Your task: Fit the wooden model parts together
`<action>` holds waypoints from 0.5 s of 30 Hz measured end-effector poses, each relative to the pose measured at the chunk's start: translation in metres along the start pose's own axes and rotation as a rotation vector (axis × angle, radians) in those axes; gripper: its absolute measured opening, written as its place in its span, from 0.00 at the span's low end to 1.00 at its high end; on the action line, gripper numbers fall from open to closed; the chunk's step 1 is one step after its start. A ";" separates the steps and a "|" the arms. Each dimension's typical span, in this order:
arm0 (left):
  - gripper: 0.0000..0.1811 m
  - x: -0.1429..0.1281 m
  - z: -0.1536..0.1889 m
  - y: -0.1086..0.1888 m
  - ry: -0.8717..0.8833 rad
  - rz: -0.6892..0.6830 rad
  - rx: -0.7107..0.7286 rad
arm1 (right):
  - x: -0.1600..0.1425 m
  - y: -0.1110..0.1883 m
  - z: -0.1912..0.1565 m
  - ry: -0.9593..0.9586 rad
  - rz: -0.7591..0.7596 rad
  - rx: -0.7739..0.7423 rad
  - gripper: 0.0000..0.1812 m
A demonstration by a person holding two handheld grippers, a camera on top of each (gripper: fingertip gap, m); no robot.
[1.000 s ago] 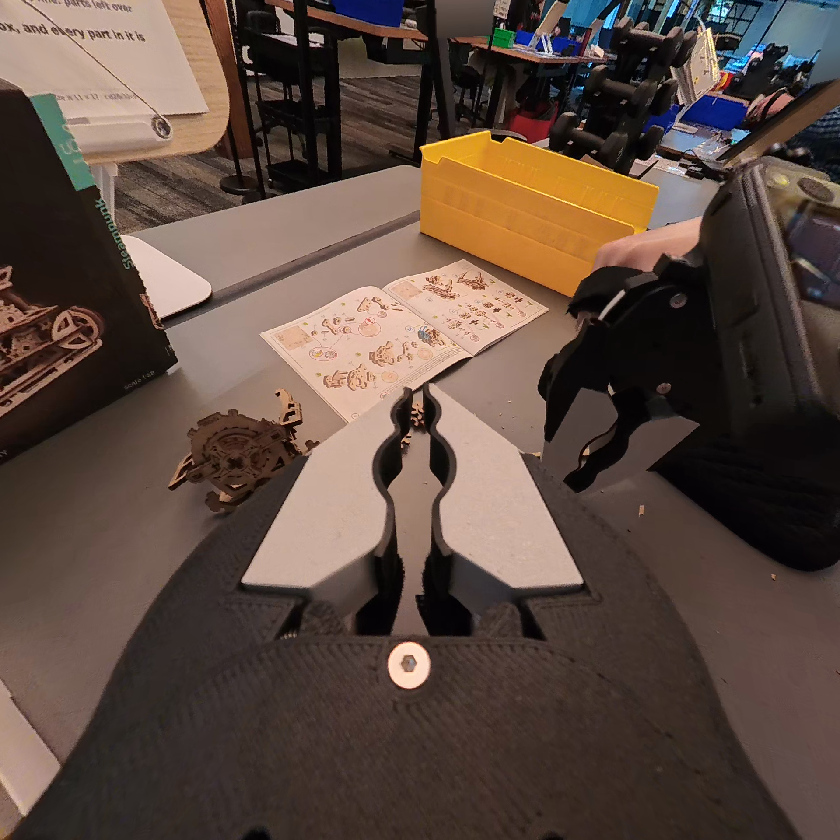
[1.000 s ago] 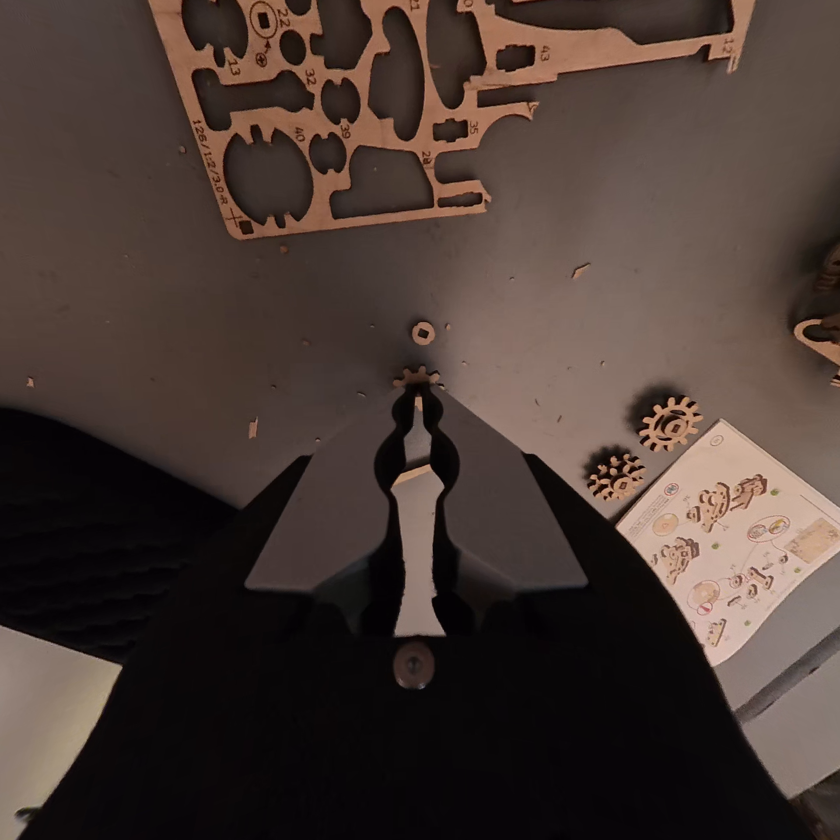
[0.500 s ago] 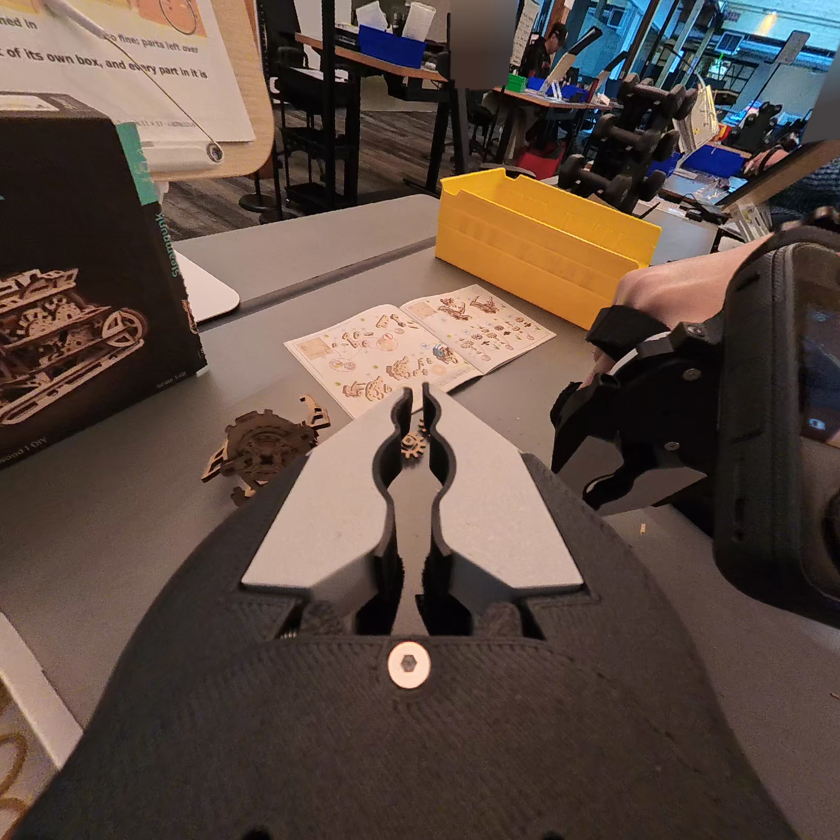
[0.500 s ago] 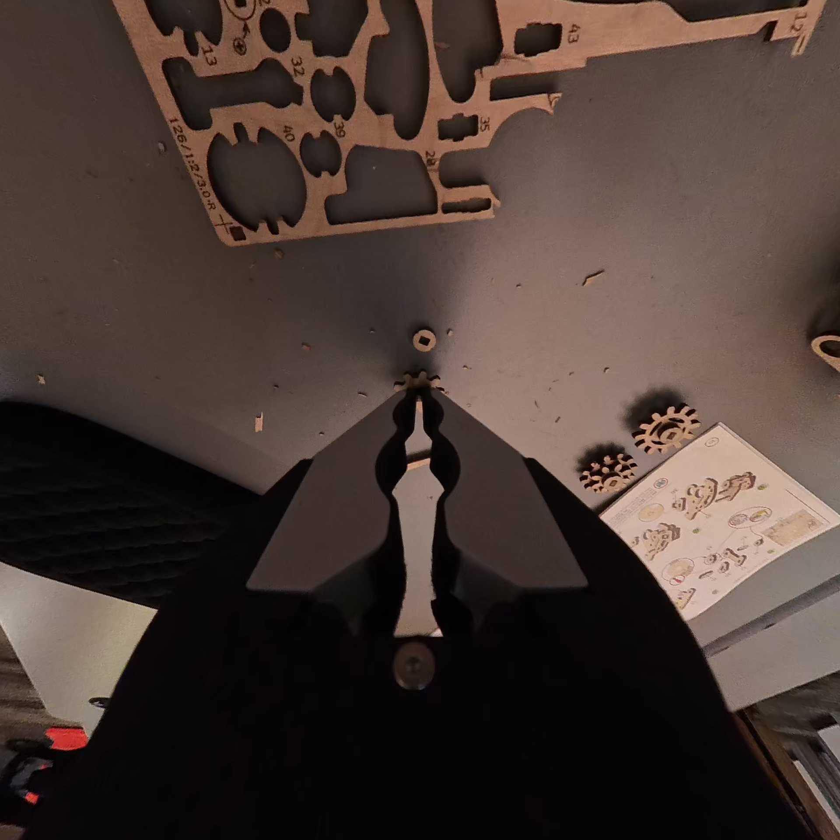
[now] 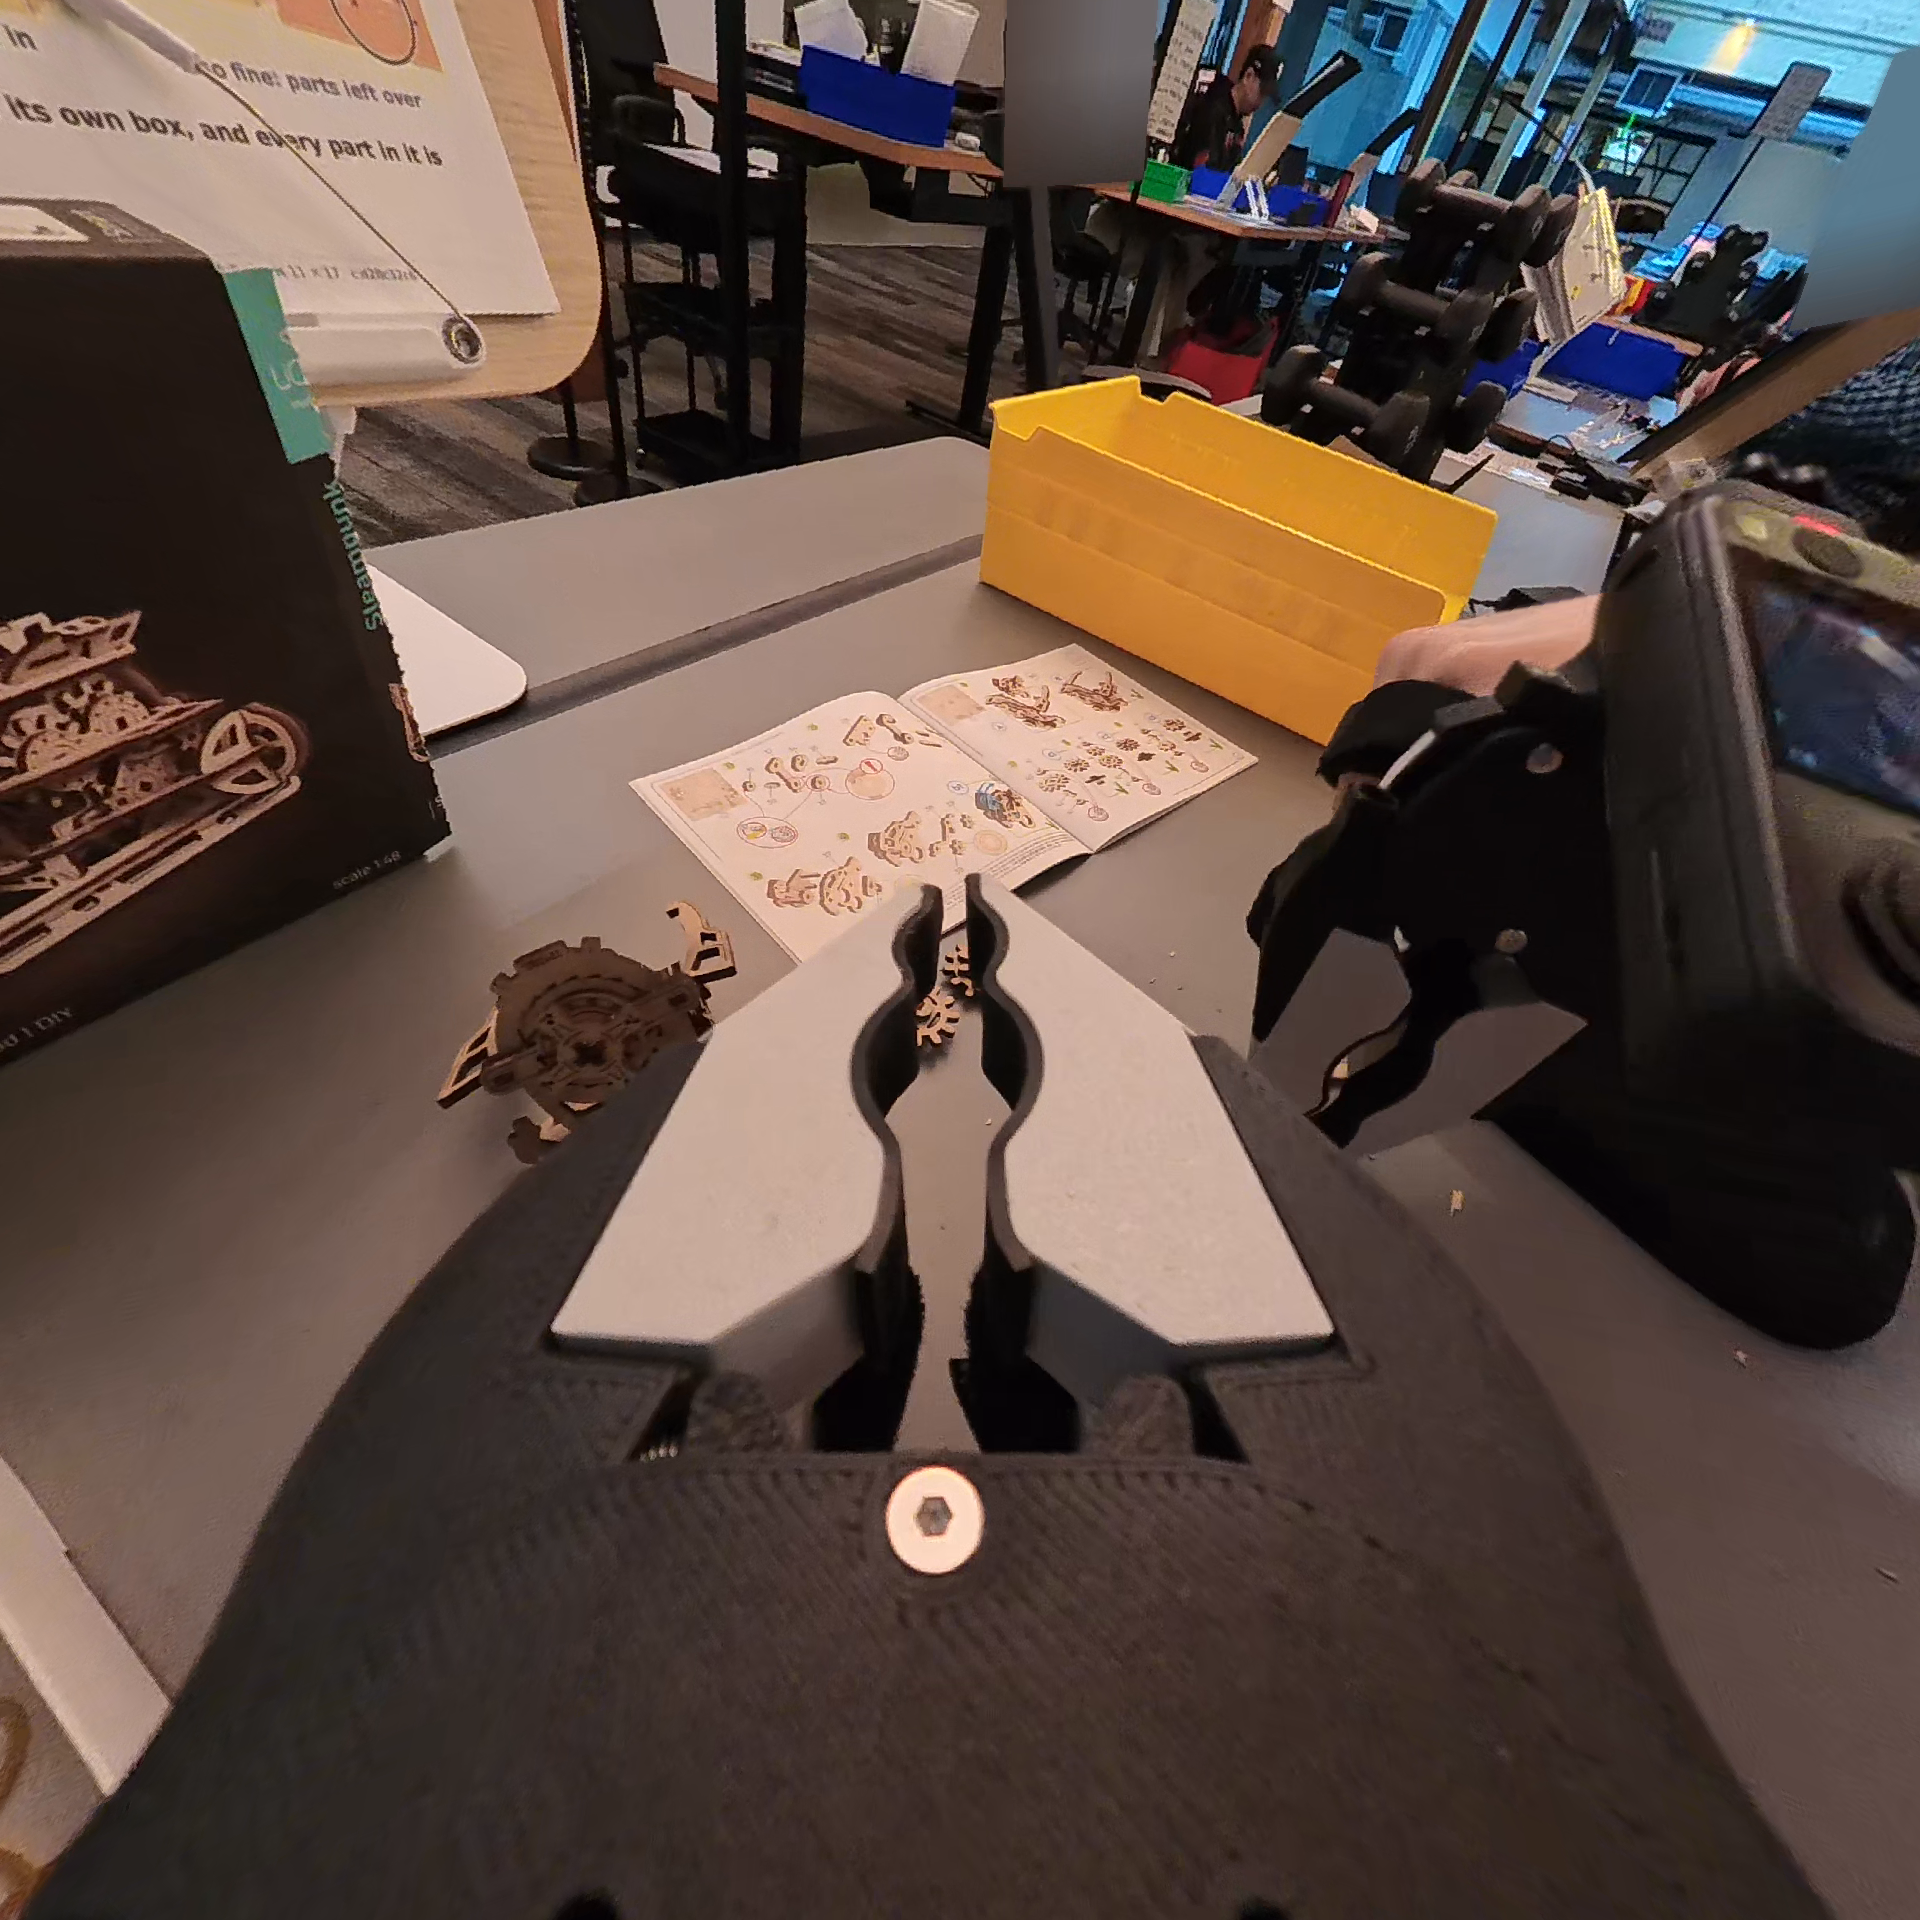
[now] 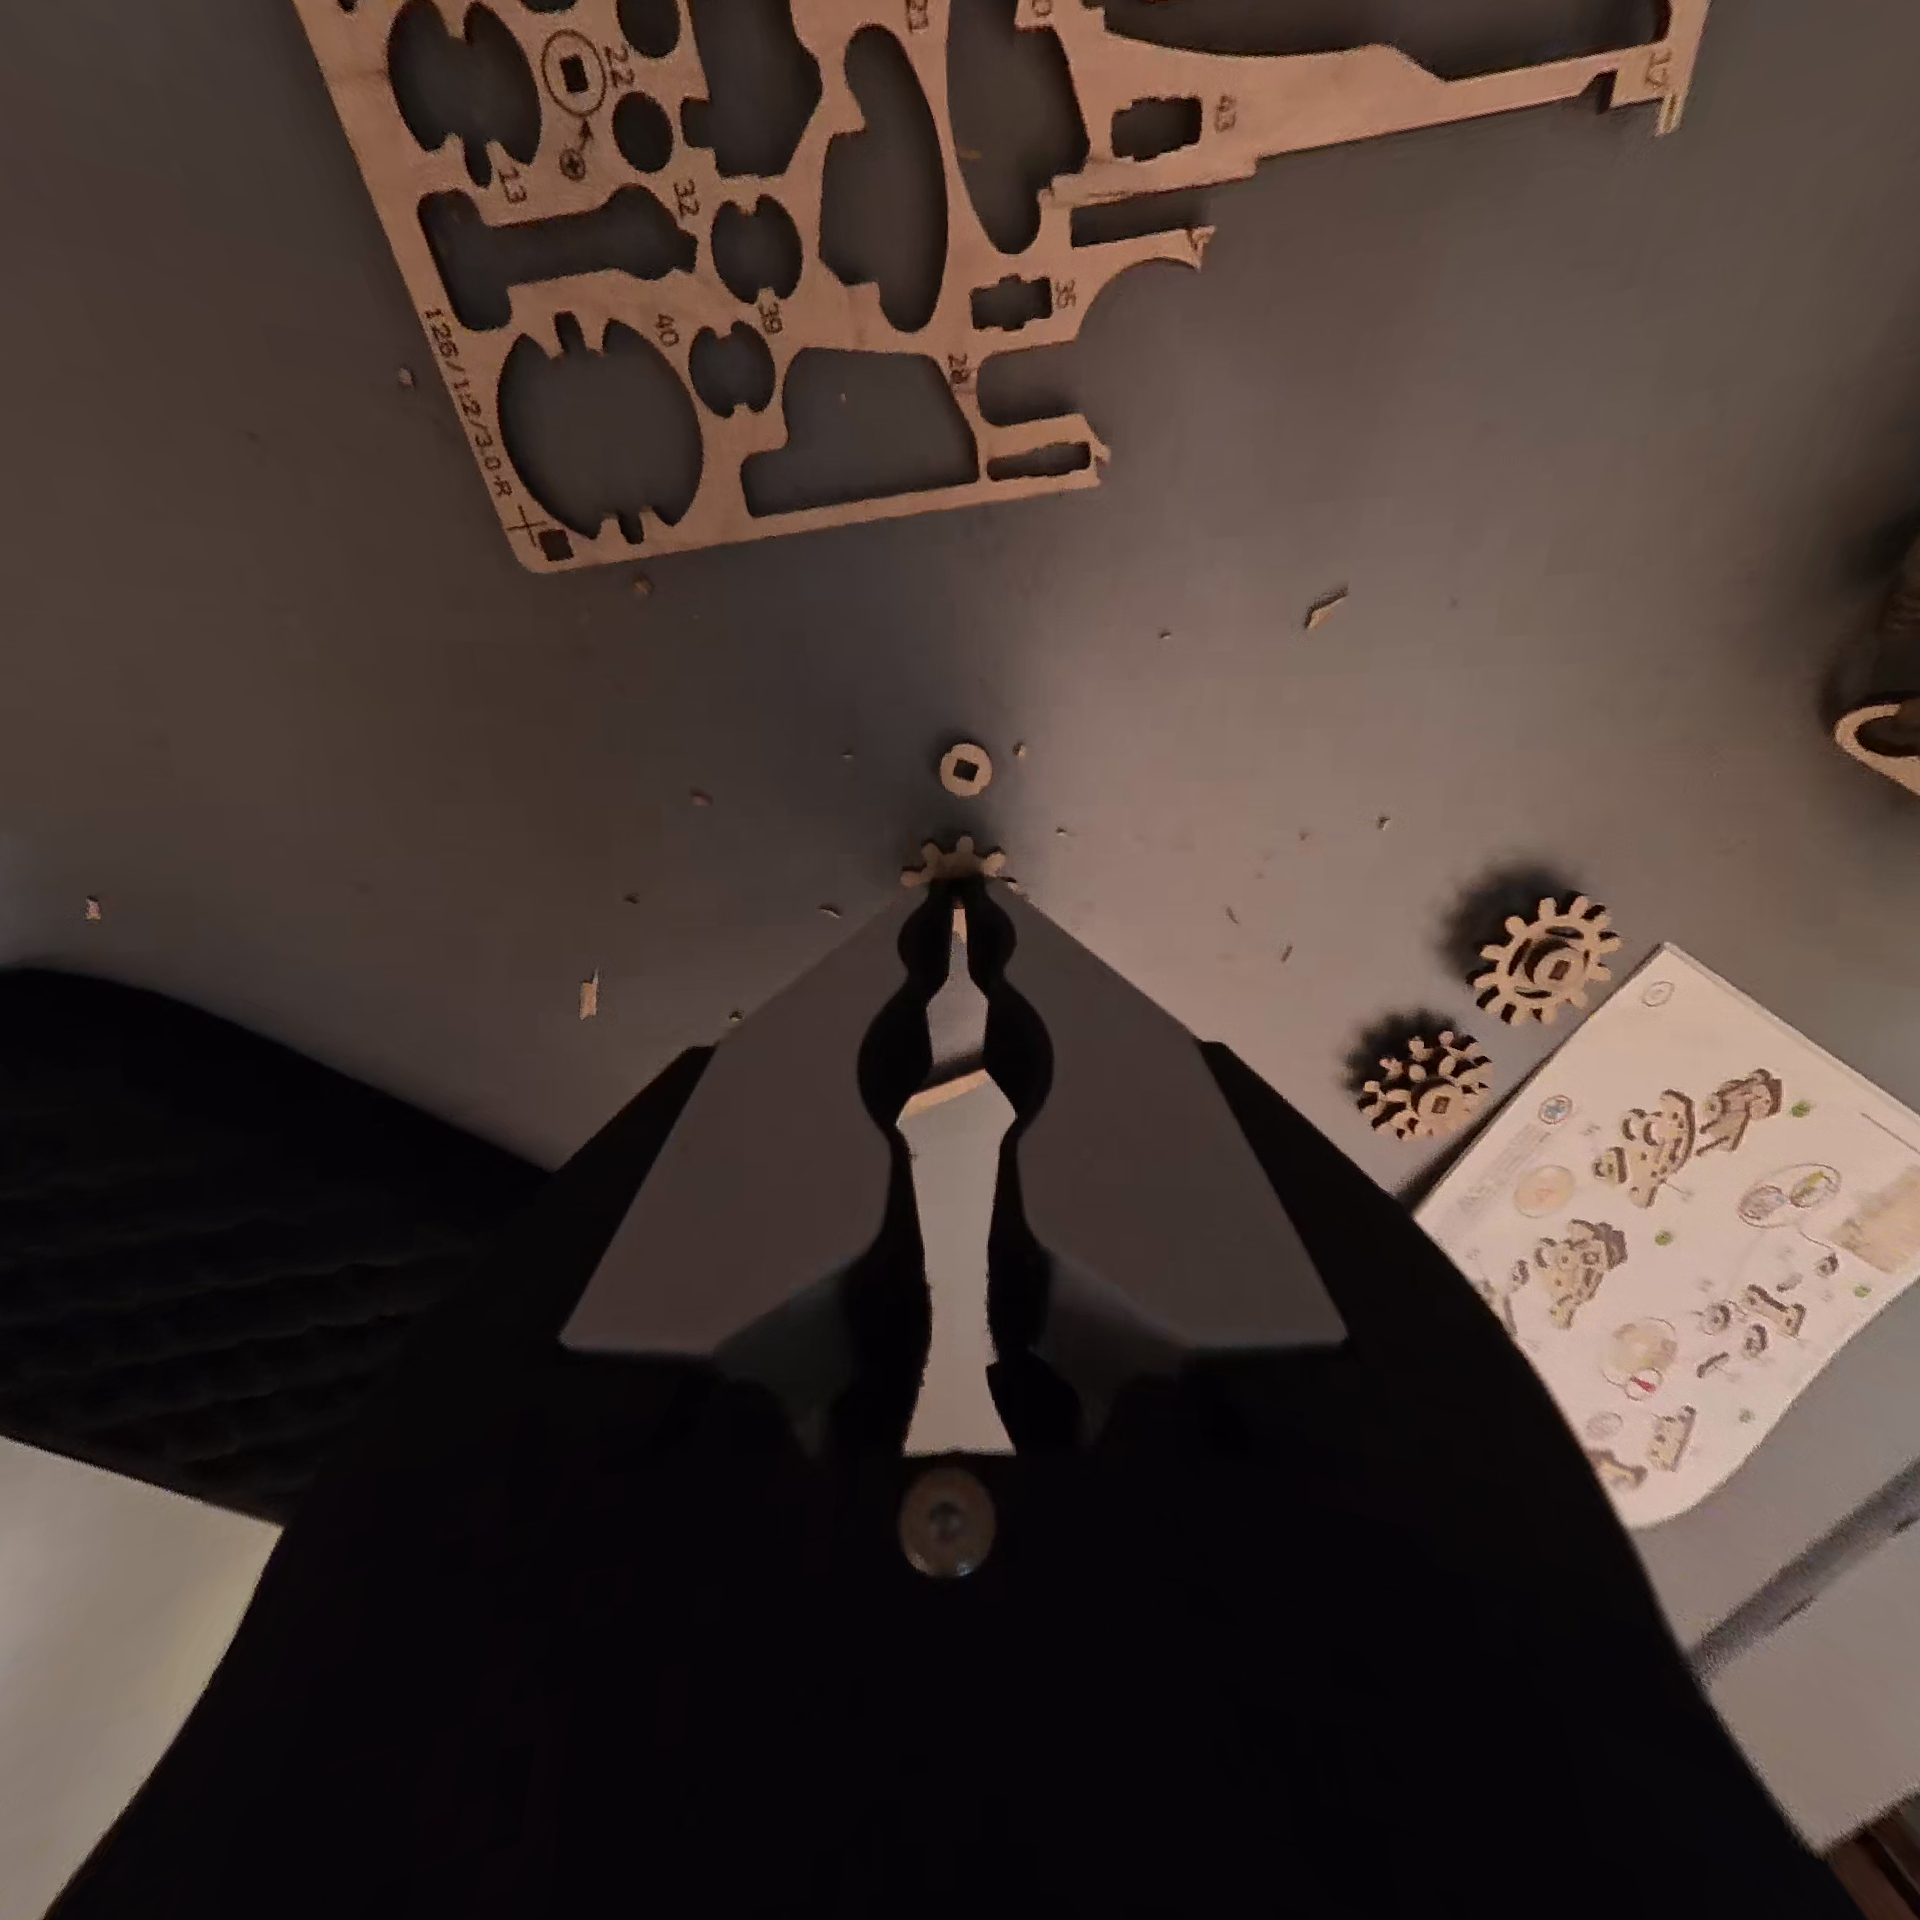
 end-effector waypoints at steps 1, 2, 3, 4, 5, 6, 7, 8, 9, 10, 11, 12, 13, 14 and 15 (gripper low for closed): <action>0.02 0.000 0.000 0.000 0.003 0.000 -0.001 | -0.001 0.000 0.000 -0.004 0.028 0.007 0.01; 0.02 -0.001 -0.001 0.000 0.007 0.001 -0.001 | -0.002 0.000 0.000 -0.011 0.054 0.011 0.01; 0.02 0.000 -0.001 0.000 0.010 0.002 0.000 | -0.003 0.000 0.000 -0.016 0.079 0.012 0.01; 0.02 0.000 -0.002 0.001 0.011 0.005 0.001 | -0.004 0.000 0.000 -0.020 0.099 0.009 0.01; 0.02 0.000 -0.002 0.001 0.012 0.005 0.002 | -0.004 0.000 0.000 -0.021 0.113 0.004 0.01; 0.02 0.000 -0.002 0.001 0.013 0.006 0.002 | -0.005 0.000 0.000 -0.024 0.119 0.000 0.01; 0.02 0.000 -0.002 0.000 0.015 0.005 0.001 | -0.005 0.000 0.000 -0.029 0.116 -0.001 0.01; 0.02 -0.001 -0.002 0.000 0.018 0.003 -0.001 | -0.004 0.000 0.000 -0.030 0.105 0.001 0.01; 0.02 -0.002 -0.002 -0.001 0.019 0.001 -0.002 | -0.004 0.000 0.000 -0.027 0.087 -0.001 0.01; 0.02 -0.002 -0.001 -0.002 0.018 -0.003 -0.003 | -0.003 0.000 -0.001 -0.019 0.063 -0.009 0.01; 0.02 -0.003 -0.001 -0.002 0.016 -0.007 -0.005 | -0.002 0.000 -0.001 -0.011 0.045 -0.020 0.01; 0.02 -0.003 -0.001 -0.003 0.012 -0.010 -0.005 | -0.002 0.000 -0.002 -0.006 0.038 -0.031 0.01; 0.02 -0.003 0.000 -0.003 0.010 -0.012 -0.004 | -0.001 0.000 -0.002 -0.006 0.034 -0.037 0.01; 0.02 -0.003 0.000 -0.003 0.009 -0.012 -0.006 | -0.001 0.000 -0.002 -0.003 0.028 -0.044 0.01; 0.02 -0.002 0.000 -0.003 0.010 -0.008 -0.007 | -0.001 0.000 -0.003 0.010 0.013 -0.056 0.01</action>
Point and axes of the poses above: each gripper's, where its closed fingertips meet, y back along the fingers, x out of its top, z = x × y across the jaws, the point moved 4 cm from there along y, back along the fingers, and after that the axes turned 14 degrees about -y, right-handed, at the moved point
